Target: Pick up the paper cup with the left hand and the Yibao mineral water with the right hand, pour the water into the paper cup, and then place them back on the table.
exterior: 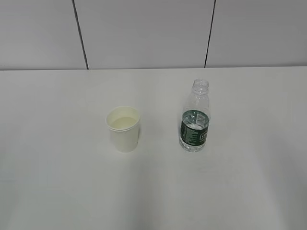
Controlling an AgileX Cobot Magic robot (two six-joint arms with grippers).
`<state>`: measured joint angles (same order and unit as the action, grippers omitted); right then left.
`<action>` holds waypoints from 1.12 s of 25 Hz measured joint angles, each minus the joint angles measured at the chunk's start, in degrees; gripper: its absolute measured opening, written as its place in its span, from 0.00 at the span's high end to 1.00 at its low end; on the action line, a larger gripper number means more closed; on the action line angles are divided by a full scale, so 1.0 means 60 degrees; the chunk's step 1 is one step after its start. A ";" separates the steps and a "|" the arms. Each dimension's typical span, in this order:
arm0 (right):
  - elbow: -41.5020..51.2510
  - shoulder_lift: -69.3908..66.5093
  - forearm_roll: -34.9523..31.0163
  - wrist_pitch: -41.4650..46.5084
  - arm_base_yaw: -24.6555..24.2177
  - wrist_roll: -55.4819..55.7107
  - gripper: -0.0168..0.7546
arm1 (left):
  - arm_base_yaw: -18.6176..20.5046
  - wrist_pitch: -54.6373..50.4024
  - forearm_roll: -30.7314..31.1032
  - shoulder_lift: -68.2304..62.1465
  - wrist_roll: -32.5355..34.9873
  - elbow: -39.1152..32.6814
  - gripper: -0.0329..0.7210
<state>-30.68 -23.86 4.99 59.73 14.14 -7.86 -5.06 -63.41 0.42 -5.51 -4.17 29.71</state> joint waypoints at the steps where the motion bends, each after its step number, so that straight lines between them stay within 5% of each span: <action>1: 0.0063 0.0262 0.0000 0.0023 0.0007 0.0006 0.21 | 0.0222 0.0000 0.0000 0.0000 0.0000 0.0000 0.34; 6: 0.0110 0.1222 0.0000 0.0043 0.0007 0.0049 0.21 | 0.1114 0.0000 0.0000 0.0000 0.0000 0.0000 0.35; 18: 0.0374 0.3988 -0.0101 0.0876 0.0007 0.0287 0.21 | 0.1176 0.0000 -0.0016 0.0000 0.0000 0.0000 0.35; 28: 0.0374 0.4133 -0.0046 0.0915 0.0043 0.0522 0.21 | 0.1176 -0.0002 -0.0070 0.0873 0.0000 0.0000 0.35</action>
<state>-28.44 0.94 4.71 65.22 14.40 -4.73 2.00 -63.42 0.00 -0.27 -4.17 29.71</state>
